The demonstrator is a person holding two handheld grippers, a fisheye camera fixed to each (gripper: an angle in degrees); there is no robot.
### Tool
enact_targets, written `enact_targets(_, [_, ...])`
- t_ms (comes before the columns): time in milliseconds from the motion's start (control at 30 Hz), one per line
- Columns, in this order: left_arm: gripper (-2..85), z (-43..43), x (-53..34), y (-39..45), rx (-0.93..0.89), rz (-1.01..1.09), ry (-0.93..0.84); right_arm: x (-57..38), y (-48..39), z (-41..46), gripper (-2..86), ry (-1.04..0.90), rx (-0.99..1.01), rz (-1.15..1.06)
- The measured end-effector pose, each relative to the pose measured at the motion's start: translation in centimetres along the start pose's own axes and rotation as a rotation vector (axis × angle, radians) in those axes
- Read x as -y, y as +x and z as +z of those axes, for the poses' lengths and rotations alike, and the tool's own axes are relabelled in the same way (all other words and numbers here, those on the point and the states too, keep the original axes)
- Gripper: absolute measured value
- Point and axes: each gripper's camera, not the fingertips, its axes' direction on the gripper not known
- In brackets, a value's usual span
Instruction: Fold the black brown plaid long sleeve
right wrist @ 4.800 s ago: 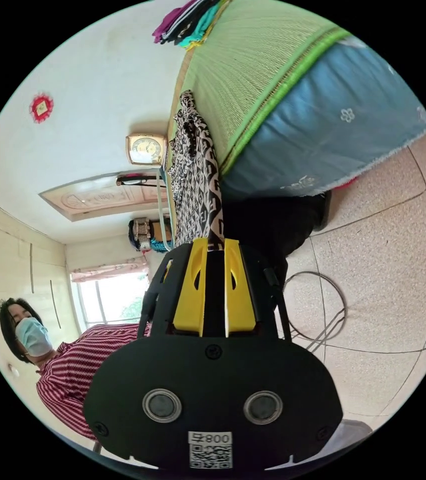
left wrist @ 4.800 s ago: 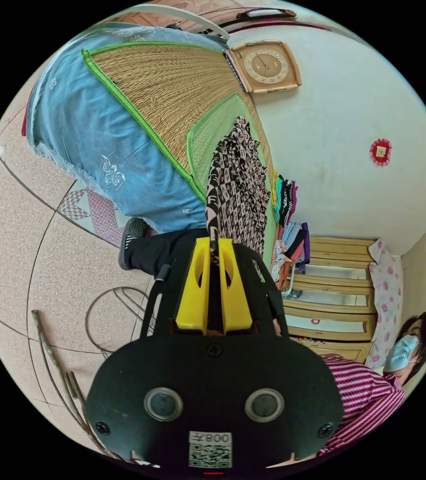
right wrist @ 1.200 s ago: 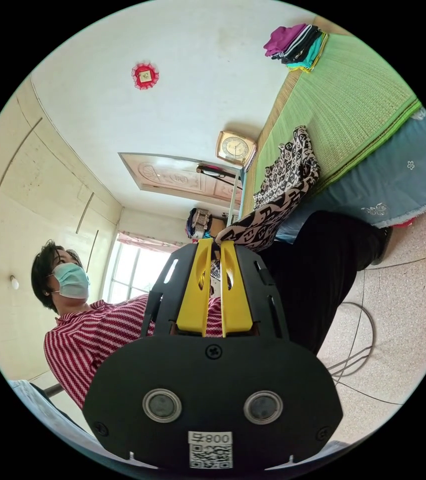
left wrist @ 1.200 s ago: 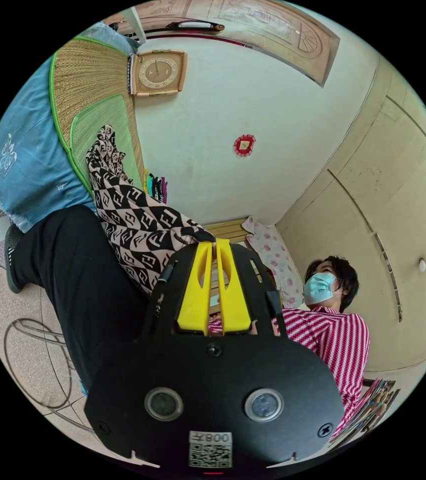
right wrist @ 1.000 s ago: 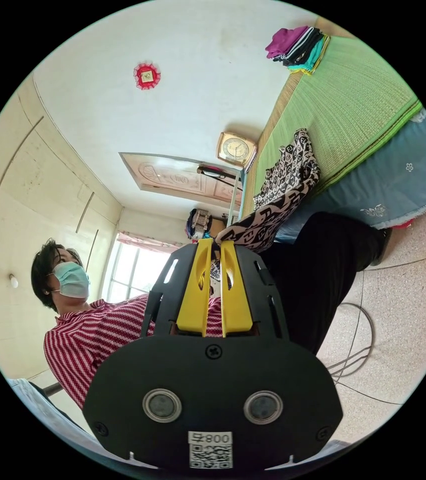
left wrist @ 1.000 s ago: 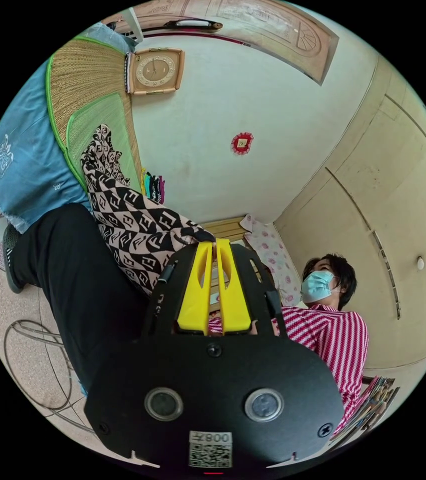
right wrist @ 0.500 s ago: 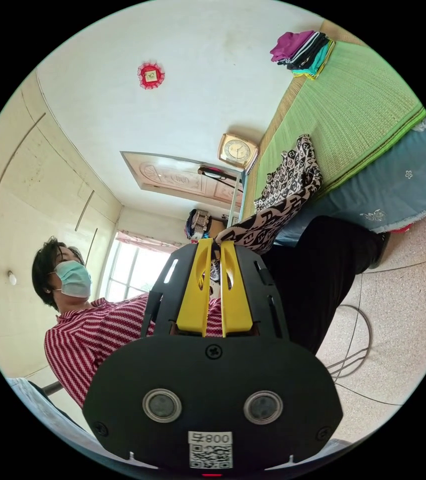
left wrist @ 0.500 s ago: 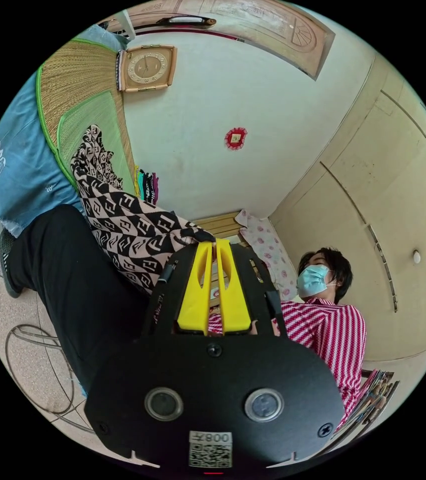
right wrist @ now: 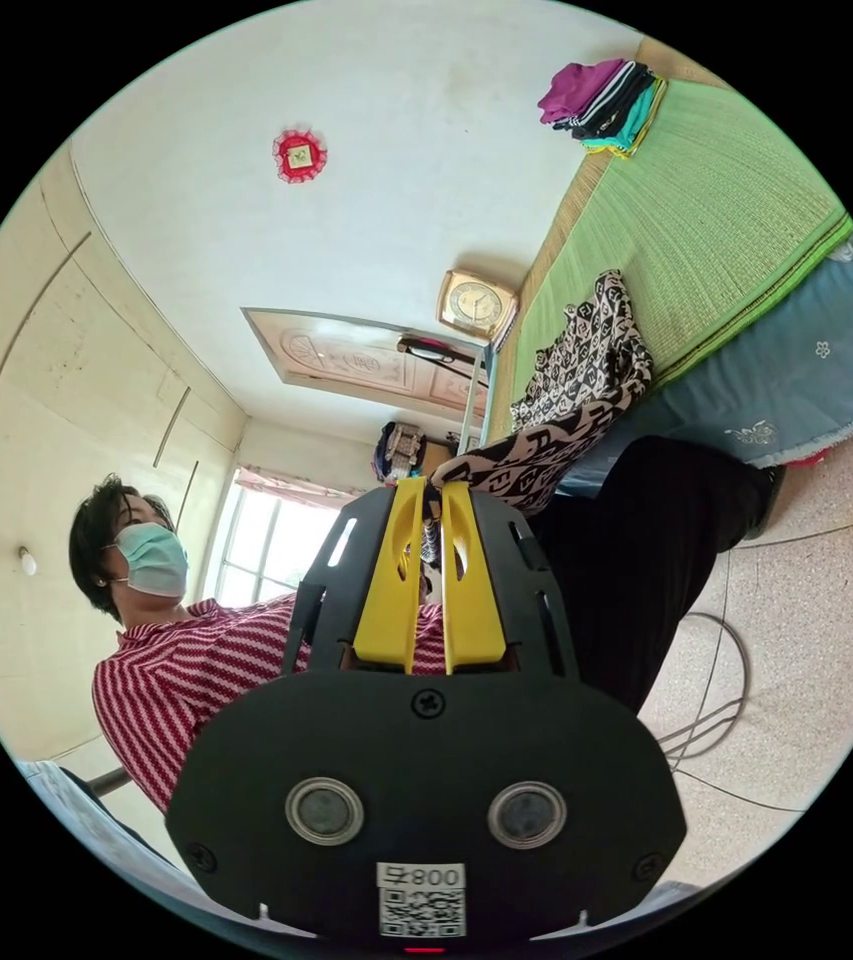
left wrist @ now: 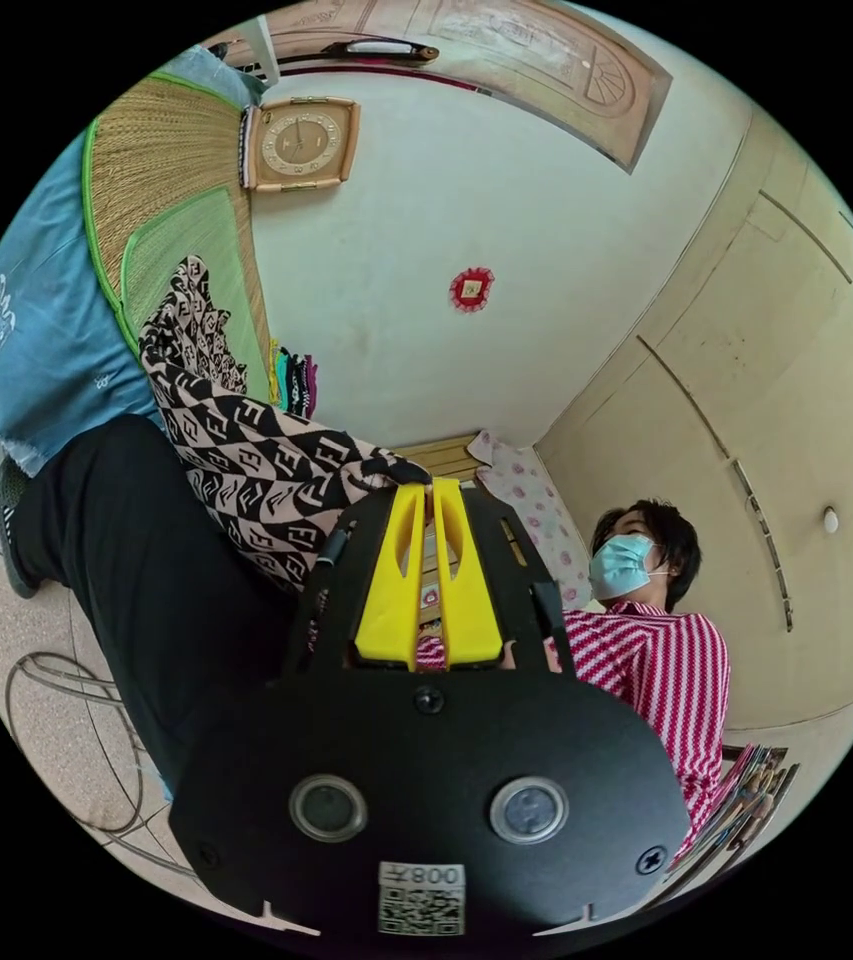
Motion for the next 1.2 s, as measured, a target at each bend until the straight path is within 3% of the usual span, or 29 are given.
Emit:
enact_targets(667, [1.4,4.2,7.0,2.4,0.0,0.021,0.026,6.3,-5.1,1.1,2.1,-0.007,0.017,-0.009])
enact_targets(1200, [1.3,9.6,17.4,2.7,0.079,0.026,0.06,19.1,-7.6,2.5,2.2,-0.043,0.008,0.022])
